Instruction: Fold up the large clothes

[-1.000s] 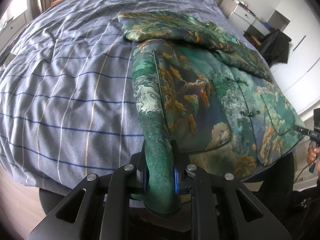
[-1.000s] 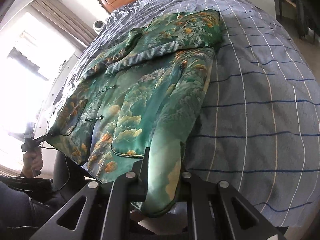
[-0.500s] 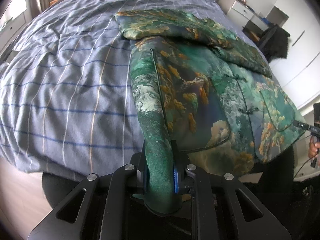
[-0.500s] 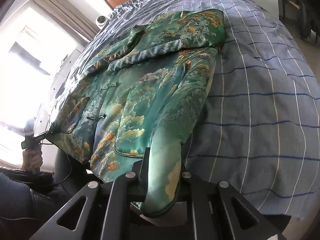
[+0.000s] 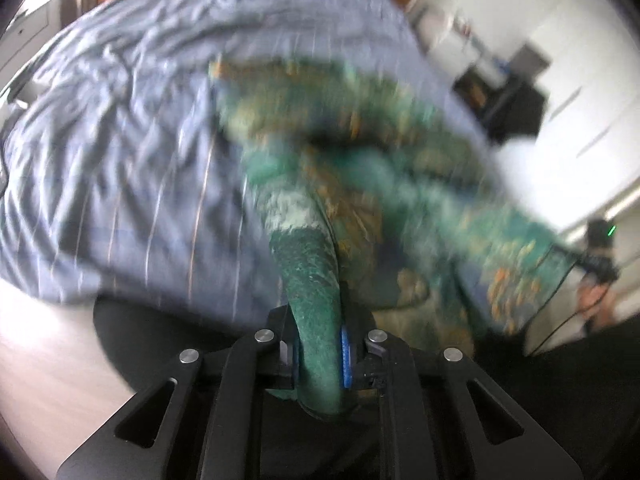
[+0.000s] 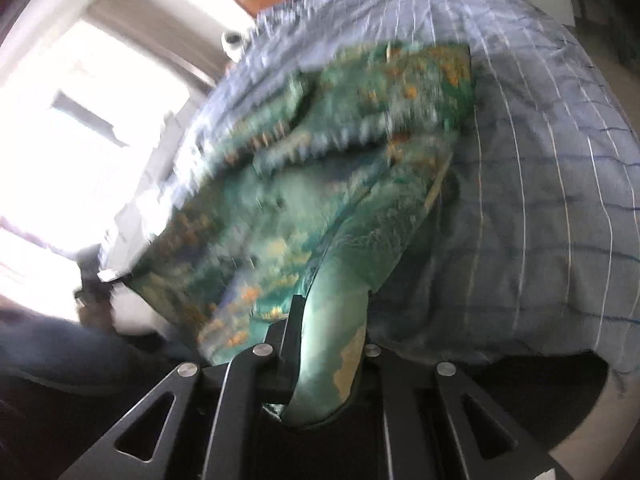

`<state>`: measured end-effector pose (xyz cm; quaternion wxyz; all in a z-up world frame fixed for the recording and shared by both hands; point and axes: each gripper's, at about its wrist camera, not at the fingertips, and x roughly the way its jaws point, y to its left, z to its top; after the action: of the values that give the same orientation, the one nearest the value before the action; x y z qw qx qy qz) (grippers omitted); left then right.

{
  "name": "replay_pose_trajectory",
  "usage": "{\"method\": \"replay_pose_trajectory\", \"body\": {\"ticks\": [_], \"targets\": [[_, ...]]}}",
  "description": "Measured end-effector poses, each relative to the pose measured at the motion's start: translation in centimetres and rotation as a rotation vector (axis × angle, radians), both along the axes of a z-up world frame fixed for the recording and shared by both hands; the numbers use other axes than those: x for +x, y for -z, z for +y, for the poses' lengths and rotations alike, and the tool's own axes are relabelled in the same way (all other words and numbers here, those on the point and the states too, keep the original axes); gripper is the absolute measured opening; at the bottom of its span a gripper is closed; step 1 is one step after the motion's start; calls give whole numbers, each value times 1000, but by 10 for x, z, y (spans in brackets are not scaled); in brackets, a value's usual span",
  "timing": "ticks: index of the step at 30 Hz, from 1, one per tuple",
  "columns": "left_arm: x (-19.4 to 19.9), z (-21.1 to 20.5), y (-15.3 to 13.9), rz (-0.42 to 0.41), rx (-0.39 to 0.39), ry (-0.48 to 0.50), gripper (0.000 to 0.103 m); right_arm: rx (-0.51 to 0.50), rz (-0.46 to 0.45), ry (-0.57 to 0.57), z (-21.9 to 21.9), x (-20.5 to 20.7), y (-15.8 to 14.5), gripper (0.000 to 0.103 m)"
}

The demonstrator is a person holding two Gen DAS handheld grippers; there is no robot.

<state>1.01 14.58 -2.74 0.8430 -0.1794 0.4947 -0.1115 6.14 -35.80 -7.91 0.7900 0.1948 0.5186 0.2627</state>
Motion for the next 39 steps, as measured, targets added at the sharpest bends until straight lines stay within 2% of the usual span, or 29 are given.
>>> {"method": "replay_pose_trajectory", "body": {"ticks": [2,5,7,8,11,15,18,19,20,21,23,24,25,26,27,28,30,31,32,33,34,35,37,39], "targets": [[26,10,-15,-48,-39,-33,12,83,-75,49,-15,24,-21,12],[87,24,-23,-90,-84,-110,13,172,-134,132,-34,69,-37,12],[124,30,-17,-109,-87,-150,13,192,-166,179,-41,105,-43,12],[155,33,-8,-109,-87,-184,13,194,-190,201,-45,133,-42,12],[219,34,25,-52,-92,-270,13,173,-234,257,-44,187,-26,12],[266,26,58,7,-28,-297,18,162,-137,389,-46,251,26,12],[283,16,74,38,38,-288,34,111,-83,423,-39,273,55,12],[285,16,77,42,33,-285,47,118,-67,434,-39,277,64,12],[287,18,79,44,6,-277,64,129,-51,445,-41,275,71,12],[290,20,77,44,-18,-273,71,153,-22,464,-43,278,78,13],[285,24,67,33,-67,-269,86,228,36,491,-50,280,86,19],[282,28,60,23,-105,-259,88,265,51,494,-53,278,87,30],[279,32,53,11,-147,-248,89,329,67,496,-57,279,87,47],[276,37,46,-2,-192,-240,90,383,66,498,-60,277,83,59],[270,43,39,-20,-241,-230,92,436,58,496,-63,278,80,83],[266,49,33,-39,-273,-221,94,483,41,499,-66,275,73,97],[258,55,24,-72,-276,-198,97,523,5,514,-72,272,59,98],[255,57,22,-83,-244,-185,98,528,-25,512,-75,270,49,98],[251,58,23,-85,-183,-173,99,507,-47,506,-75,267,41,98],[251,56,27,-74,-143,-172,99,442,-71,496,-72,265,32,98],[254,53,38,-35,-101,-170,99,332,-93,479,-68,266,25,98],[256,51,45,-3,-82,-163,99,142,-111,440,-54,267,18,98],[270,40,66,58,-8,-163,98,-117,-118,362,-29,271,19,98],[282,29,79,71,65,-172,98,-270,-122,304,-10,273,27,98]]}}
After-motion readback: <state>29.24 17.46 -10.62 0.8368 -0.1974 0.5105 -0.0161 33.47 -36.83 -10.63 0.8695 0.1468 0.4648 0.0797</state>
